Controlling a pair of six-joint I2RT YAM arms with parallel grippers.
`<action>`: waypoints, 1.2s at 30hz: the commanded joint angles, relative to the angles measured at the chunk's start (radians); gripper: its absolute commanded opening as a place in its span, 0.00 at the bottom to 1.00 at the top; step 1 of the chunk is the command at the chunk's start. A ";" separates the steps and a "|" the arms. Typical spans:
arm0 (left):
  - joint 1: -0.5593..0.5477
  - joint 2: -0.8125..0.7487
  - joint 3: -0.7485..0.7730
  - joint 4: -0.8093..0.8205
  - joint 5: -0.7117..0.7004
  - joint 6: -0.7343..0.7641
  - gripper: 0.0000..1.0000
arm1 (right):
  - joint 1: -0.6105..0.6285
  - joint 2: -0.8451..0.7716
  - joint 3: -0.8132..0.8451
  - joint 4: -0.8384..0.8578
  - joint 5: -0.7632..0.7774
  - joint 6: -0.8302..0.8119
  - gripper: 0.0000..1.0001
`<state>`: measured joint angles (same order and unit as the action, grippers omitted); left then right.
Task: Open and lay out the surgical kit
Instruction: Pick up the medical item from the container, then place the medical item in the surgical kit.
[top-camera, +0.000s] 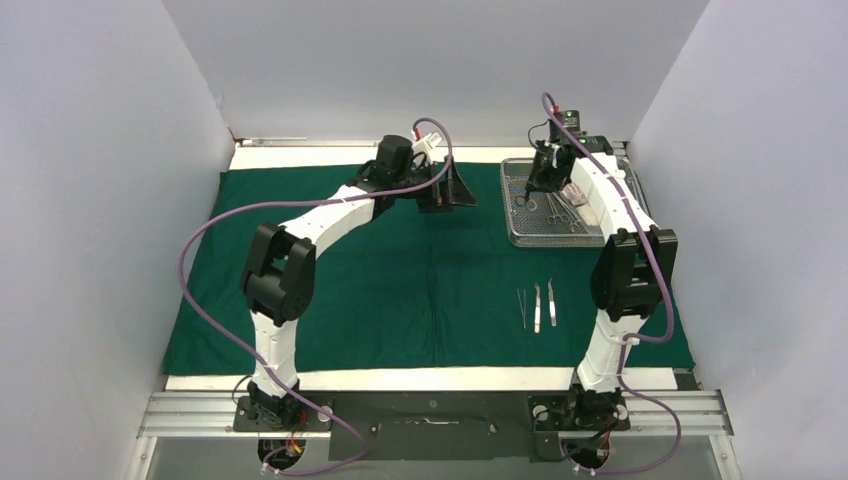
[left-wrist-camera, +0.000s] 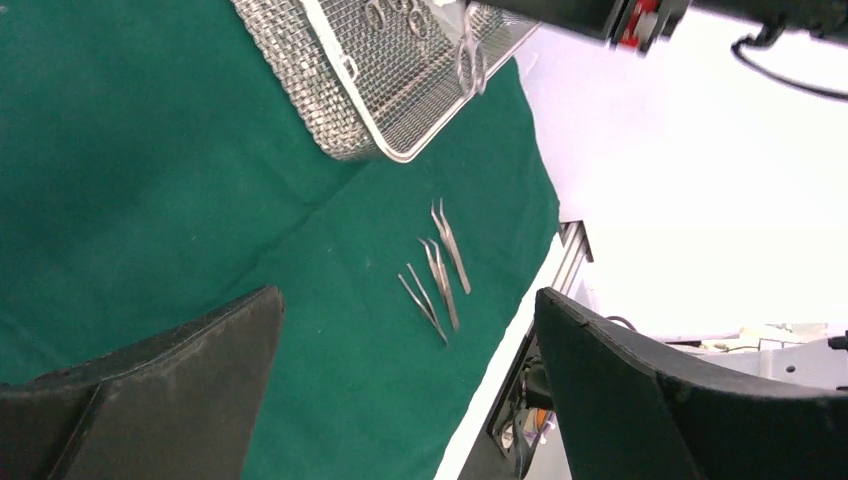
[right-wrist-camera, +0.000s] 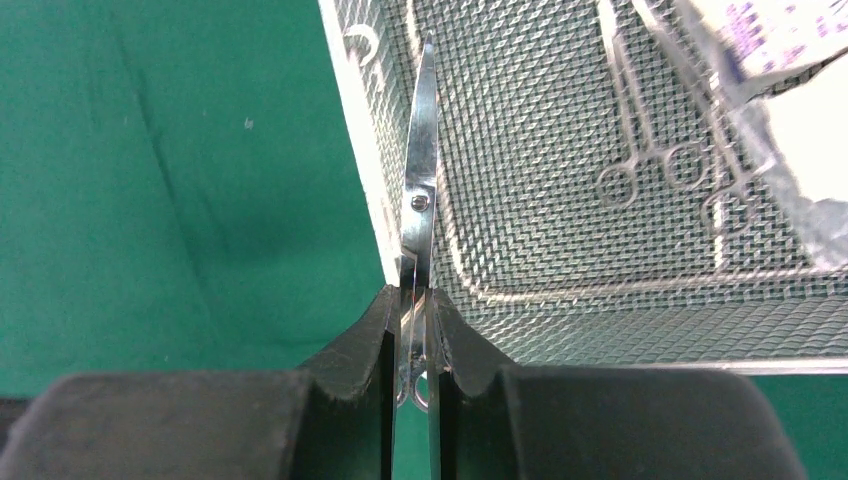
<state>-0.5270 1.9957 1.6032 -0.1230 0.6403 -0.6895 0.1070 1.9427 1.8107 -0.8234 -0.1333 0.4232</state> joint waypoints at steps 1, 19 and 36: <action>-0.024 0.041 0.078 0.167 0.053 -0.083 0.92 | 0.072 -0.098 -0.070 0.005 -0.039 0.038 0.05; -0.035 -0.018 -0.114 -0.036 -0.170 -0.031 0.76 | 0.277 -0.080 -0.176 0.167 -0.127 0.237 0.05; 0.002 -0.066 -0.234 0.198 -0.042 -0.155 0.62 | 0.307 -0.047 -0.225 0.215 -0.201 0.265 0.05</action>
<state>-0.5388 1.9938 1.3785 -0.0189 0.5640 -0.8204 0.4011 1.8854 1.5864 -0.6521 -0.3058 0.6708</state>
